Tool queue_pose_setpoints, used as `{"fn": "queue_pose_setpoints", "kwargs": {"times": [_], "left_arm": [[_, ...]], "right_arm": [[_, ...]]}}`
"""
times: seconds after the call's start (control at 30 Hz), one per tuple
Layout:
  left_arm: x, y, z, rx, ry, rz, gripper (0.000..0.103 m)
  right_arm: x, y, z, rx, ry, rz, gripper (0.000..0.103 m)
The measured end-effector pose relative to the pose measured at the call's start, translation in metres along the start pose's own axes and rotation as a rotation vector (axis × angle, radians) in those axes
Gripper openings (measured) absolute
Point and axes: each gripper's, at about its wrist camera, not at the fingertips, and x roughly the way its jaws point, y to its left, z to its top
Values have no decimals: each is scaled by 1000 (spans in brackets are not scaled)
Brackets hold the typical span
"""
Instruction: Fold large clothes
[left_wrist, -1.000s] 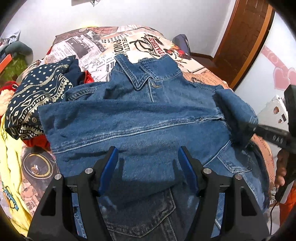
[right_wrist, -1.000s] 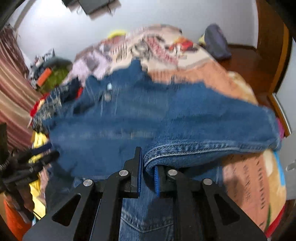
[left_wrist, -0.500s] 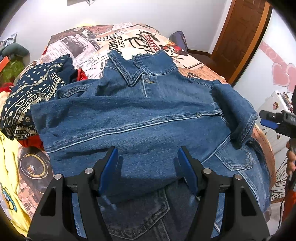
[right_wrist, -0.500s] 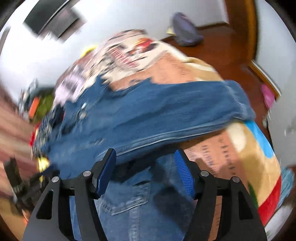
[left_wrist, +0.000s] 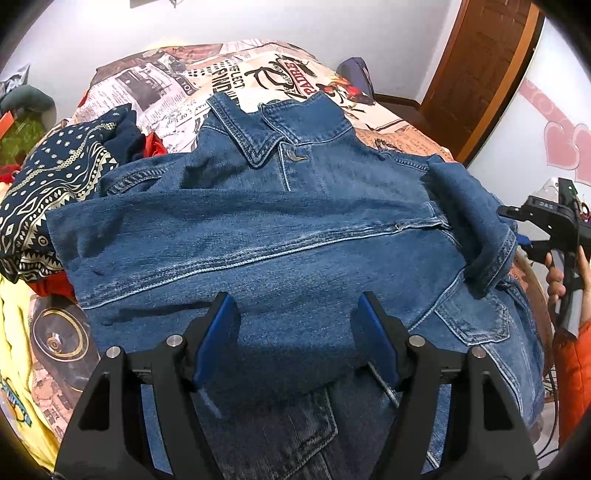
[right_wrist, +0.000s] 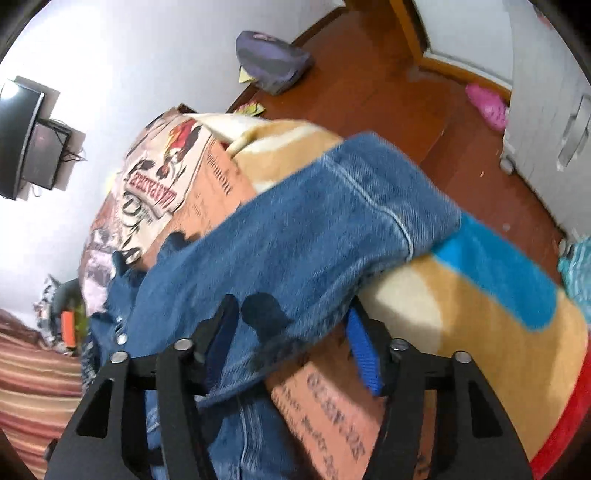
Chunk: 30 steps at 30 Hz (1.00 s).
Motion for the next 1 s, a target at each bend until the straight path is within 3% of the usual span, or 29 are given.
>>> {"fn": "queue_pose_setpoints", "kwargs": {"times": [0.07, 0.1, 0.3, 0.47, 0.6, 0.8, 0.87, 1.0], "left_arm": [[-1, 1, 1, -3, -3, 1, 69], [-2, 2, 1, -4, -4, 0, 69], [-16, 8, 4, -9, -38, 4, 69], [-41, 20, 9, -27, -97, 21, 69], [-69, 38, 10, -68, -150, 34, 69], [-112, 63, 0, -99, -229, 64, 79], [-125, 71, -7, -108, -257, 79, 84], [-138, 85, -20, -119, -274, 105, 86]], "right_arm": [[4, 3, 5, -3, 6, -30, 14], [2, 7, 7, -17, 8, -22, 11], [-35, 61, 7, -211, -114, 0, 8], [-77, 136, -11, -413, -197, 100, 8], [-93, 193, -40, -548, -205, 198, 8], [-75, 259, -95, -703, -101, 312, 8], [-56, 275, -120, -749, -27, 330, 8], [-20, 295, -171, -866, 118, 315, 8]]}}
